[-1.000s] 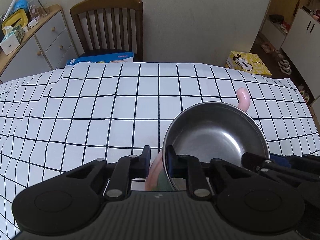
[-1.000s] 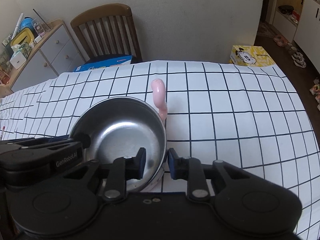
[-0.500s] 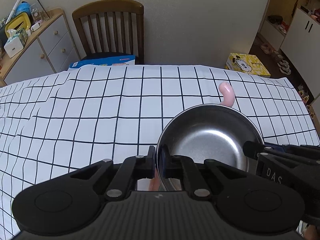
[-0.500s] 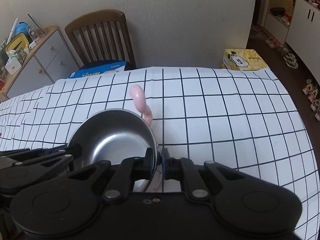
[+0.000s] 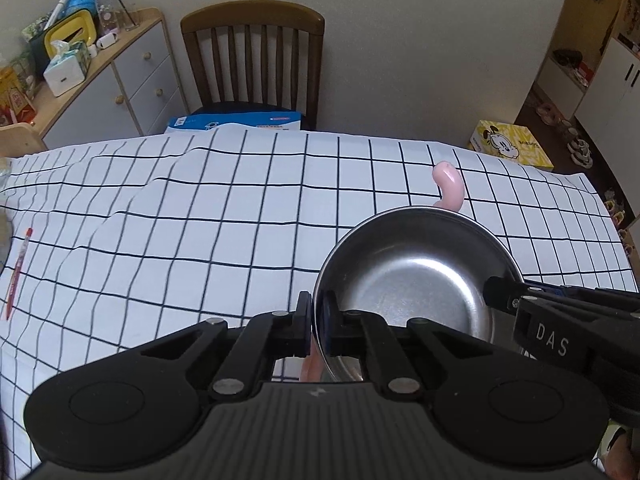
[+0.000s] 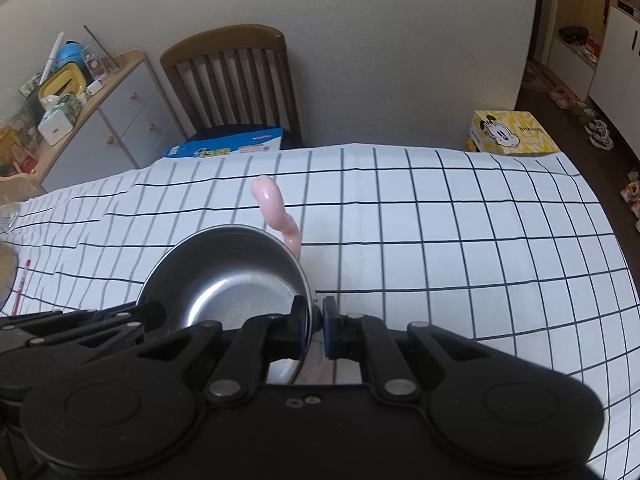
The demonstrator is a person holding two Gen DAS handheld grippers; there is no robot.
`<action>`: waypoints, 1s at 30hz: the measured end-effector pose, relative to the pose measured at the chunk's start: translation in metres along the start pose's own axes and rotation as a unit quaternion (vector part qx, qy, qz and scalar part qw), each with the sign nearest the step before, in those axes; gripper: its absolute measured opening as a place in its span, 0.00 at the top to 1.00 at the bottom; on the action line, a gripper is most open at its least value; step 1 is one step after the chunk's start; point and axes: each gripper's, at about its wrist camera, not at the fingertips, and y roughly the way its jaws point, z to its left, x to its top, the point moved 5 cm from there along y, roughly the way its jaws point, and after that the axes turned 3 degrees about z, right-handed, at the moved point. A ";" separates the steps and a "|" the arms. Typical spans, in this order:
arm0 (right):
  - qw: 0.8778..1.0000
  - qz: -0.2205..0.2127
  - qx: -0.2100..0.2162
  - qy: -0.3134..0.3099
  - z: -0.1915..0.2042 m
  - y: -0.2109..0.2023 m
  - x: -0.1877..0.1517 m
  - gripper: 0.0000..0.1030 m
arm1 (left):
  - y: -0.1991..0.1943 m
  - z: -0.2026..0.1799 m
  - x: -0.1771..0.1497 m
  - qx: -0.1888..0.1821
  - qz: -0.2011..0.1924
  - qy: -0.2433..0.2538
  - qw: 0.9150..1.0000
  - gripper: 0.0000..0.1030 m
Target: Organize plates and bowls
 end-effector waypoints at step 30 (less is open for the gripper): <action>1.000 -0.014 0.006 -0.024 0.125 -0.153 -0.160 0.92 | -0.184 0.116 -0.180 -0.026 -0.021 0.003 0.999 0.96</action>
